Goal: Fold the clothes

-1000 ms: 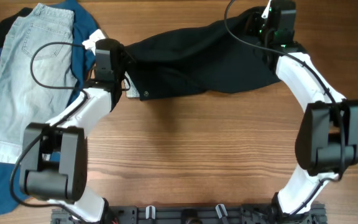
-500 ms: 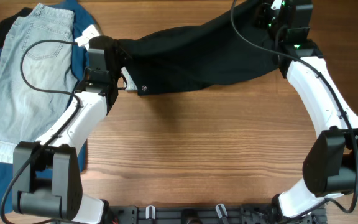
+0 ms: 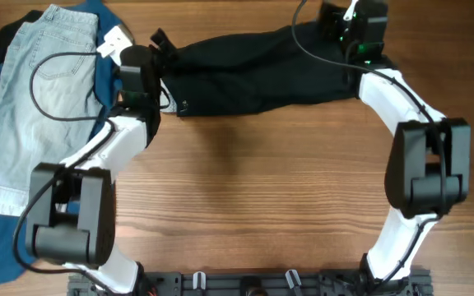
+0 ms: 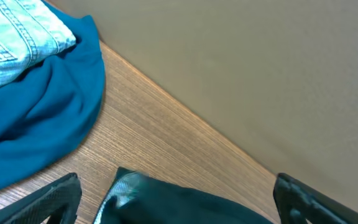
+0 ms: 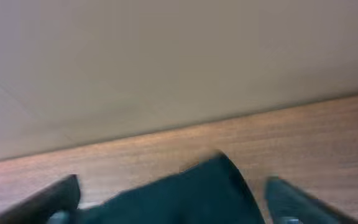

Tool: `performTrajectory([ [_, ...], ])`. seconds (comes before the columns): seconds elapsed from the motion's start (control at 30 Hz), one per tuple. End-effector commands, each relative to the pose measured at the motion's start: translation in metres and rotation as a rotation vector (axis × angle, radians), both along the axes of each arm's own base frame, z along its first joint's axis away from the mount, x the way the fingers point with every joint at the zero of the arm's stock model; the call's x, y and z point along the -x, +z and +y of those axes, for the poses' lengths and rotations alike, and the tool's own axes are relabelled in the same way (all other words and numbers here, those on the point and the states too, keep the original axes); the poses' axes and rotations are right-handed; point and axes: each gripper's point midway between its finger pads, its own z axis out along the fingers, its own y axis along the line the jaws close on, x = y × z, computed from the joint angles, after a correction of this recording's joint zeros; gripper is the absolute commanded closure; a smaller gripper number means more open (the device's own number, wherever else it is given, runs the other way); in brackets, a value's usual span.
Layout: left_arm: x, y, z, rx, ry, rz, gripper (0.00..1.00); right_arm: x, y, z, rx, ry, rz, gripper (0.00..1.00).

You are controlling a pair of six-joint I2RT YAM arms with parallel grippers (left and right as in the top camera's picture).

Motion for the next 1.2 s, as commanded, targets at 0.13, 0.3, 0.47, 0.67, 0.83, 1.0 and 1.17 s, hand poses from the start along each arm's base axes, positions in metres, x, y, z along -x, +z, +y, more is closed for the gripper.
performTrajectory([
  [0.13,0.004,-0.005,-0.028,-0.098,-0.223,0.058,0.00,0.012,0.021,0.003,-0.006,0.024,0.032,0.00],
  [0.3,0.035,-0.049,-0.044,-0.069,-0.349,0.275,0.00,0.044,0.021,0.026,-0.064,0.156,0.166,0.01],
  [0.47,0.066,-0.085,-0.050,-0.118,-0.450,0.458,0.00,0.070,-0.028,0.046,-0.054,0.236,0.357,0.04],
  [0.67,0.059,-0.104,-0.052,-0.263,-0.548,0.451,0.00,0.080,-0.079,0.058,-0.001,0.297,0.475,0.17],
  [0.83,0.049,-0.145,-0.065,-0.340,-0.619,0.451,0.06,0.080,-0.098,0.054,0.072,0.318,0.497,0.20],
  [1.0,0.070,-0.167,-0.071,-0.341,-0.649,0.556,0.11,0.100,-0.129,0.052,0.053,0.307,0.625,0.23],
  [1.17,0.113,-0.194,-0.060,-0.306,-0.652,0.774,0.00,0.135,-0.162,0.047,-0.017,0.239,0.816,0.13],
])
